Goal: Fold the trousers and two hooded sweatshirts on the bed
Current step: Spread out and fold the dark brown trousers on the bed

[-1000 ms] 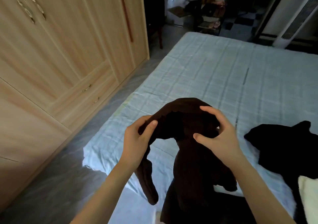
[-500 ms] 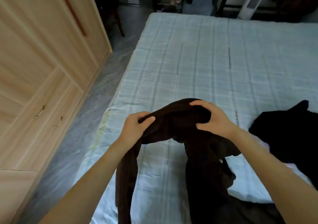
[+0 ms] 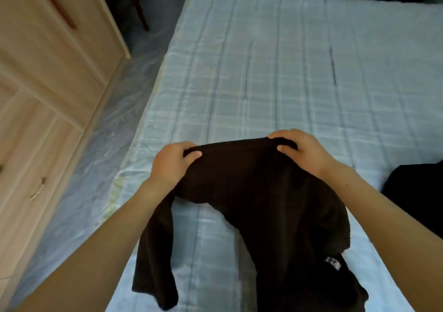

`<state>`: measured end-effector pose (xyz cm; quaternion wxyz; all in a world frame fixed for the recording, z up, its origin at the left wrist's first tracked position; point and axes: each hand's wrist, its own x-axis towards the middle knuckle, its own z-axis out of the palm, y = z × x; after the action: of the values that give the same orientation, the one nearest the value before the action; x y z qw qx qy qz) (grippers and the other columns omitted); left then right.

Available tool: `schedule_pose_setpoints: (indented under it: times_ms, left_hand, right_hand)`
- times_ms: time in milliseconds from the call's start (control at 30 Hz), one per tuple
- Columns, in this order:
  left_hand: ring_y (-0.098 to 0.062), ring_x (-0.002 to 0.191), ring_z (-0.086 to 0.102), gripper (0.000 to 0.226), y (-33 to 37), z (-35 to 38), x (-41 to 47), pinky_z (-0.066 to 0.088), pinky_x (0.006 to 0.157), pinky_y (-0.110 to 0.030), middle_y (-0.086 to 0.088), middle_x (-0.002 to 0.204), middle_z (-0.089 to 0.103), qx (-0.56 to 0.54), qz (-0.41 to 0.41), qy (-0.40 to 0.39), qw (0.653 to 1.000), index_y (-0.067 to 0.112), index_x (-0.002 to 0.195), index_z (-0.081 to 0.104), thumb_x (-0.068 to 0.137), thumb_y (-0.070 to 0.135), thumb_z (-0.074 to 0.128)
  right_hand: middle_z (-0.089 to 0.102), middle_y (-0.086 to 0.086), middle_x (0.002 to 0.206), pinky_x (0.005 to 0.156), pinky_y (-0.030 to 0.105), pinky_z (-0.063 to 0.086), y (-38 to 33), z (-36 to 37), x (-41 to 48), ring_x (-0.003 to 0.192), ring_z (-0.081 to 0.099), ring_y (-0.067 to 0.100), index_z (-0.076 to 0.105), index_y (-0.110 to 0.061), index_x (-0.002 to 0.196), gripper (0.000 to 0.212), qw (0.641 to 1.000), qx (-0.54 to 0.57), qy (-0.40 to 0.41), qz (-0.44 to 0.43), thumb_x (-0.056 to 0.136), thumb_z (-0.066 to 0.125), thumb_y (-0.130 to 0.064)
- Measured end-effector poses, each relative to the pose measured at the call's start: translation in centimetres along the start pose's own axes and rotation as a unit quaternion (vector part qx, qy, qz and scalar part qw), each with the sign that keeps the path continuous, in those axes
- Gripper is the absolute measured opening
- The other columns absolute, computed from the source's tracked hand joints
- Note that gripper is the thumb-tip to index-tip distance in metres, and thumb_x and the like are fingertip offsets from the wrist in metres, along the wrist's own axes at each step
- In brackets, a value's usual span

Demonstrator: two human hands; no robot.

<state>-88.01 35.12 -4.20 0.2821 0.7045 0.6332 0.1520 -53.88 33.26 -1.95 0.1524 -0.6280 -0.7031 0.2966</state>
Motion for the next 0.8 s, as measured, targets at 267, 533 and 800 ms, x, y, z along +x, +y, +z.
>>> schedule_pose_setpoints:
  times_ms: [267, 533, 800]
  left_hand:
    - [-0.033, 0.14, 0.039, 0.055, -0.1, 12.3, -0.5, 0.025, 0.115, -0.056, -0.008, 0.151, 0.045, 0.252, 0.168, -0.05, 0.952, 0.022, 0.145, 0.047, 0.097, 0.044, 0.033]
    - [-0.032, 0.149, 0.02, 0.058, -7.7, 19.4, 0.4, 0.014, 0.121, -0.051, -0.008, 0.161, 0.025, 0.299, 0.172, -0.086, 0.935, 0.026, 0.155, 0.023, 0.101, 0.047, 0.024]
    - [-0.034, 0.147, 0.024, 0.057, -8.2, 20.1, 0.3, 0.015, 0.121, -0.051, -0.01, 0.159, 0.029, 0.298, 0.191, -0.047, 0.934, 0.025, 0.154, 0.028, 0.101, 0.045, 0.027]
  right_hand:
    - [0.038, 0.004, 0.158, 0.121, 0.055, 0.016, -0.1, 13.0, -2.7, 0.15, 0.025, 0.031, 0.039, -0.03, 0.152, 0.053, 0.978, -0.175, 0.083, 0.073, 0.102, 0.031, -0.046]
    - [0.041, 0.0, 0.156, 0.119, 0.06, 0.015, 8.6, 21.6, -5.6, 0.147, 0.033, 0.028, 0.031, -0.035, 0.155, 0.061, 0.956, -0.265, 0.015, 0.123, 0.095, 0.032, -0.049]
    - [0.047, 0.0, 0.152, 0.117, 0.058, 0.016, 8.5, 21.8, -5.3, 0.143, 0.039, 0.028, 0.038, -0.035, 0.152, 0.062, 0.957, -0.261, 0.065, 0.107, 0.091, 0.037, -0.047]
